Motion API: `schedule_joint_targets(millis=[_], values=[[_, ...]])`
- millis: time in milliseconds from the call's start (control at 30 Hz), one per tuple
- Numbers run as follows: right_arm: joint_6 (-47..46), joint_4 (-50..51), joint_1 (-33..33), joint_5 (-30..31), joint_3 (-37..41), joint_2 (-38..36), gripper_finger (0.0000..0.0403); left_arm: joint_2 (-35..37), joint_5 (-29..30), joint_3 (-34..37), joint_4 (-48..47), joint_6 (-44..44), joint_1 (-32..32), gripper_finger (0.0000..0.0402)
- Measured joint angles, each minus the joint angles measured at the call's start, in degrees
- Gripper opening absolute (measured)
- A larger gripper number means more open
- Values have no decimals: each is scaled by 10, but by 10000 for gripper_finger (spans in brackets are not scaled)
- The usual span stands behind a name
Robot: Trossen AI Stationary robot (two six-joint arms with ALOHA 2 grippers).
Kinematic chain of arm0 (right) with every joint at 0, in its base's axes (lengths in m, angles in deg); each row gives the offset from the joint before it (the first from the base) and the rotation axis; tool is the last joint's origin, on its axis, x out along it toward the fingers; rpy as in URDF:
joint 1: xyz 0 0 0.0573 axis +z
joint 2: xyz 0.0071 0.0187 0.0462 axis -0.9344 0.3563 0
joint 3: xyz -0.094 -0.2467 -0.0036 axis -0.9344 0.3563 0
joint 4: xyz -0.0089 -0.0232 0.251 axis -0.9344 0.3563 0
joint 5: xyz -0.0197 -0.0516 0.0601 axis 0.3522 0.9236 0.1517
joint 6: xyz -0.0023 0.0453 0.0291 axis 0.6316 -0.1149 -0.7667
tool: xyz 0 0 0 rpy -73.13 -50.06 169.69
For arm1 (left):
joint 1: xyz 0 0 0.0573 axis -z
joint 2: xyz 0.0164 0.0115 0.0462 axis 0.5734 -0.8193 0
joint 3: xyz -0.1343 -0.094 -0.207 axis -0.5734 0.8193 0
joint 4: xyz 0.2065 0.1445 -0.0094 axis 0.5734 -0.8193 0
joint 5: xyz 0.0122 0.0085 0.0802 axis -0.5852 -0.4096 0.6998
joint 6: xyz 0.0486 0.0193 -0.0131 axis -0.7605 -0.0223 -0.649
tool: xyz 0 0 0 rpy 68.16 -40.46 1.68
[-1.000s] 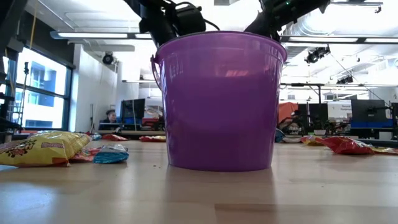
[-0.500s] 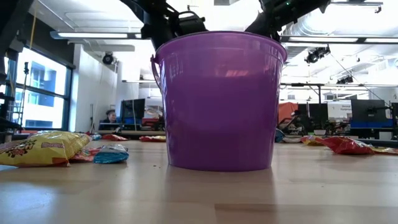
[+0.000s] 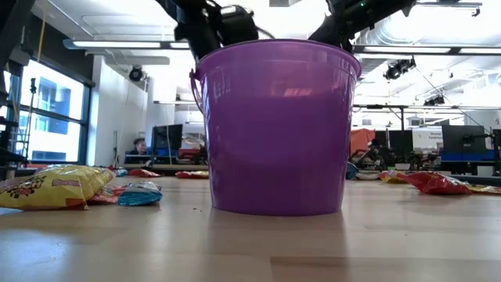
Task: Sort candy
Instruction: Put the white chocolate into the violet bucket
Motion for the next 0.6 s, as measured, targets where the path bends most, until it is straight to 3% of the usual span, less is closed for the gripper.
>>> schedule_joint_targets(millis=[133,333,600], values=[[-13,0,0,0,0,0,2,49,8,0,3,-1,-19,64],[-12,0,0,0,0,0,2,98,-48,-9,-34,42,-116,16],[-8,1,-1,0,0,2,2,23,-67,-134,-152,-29,-209,1]])
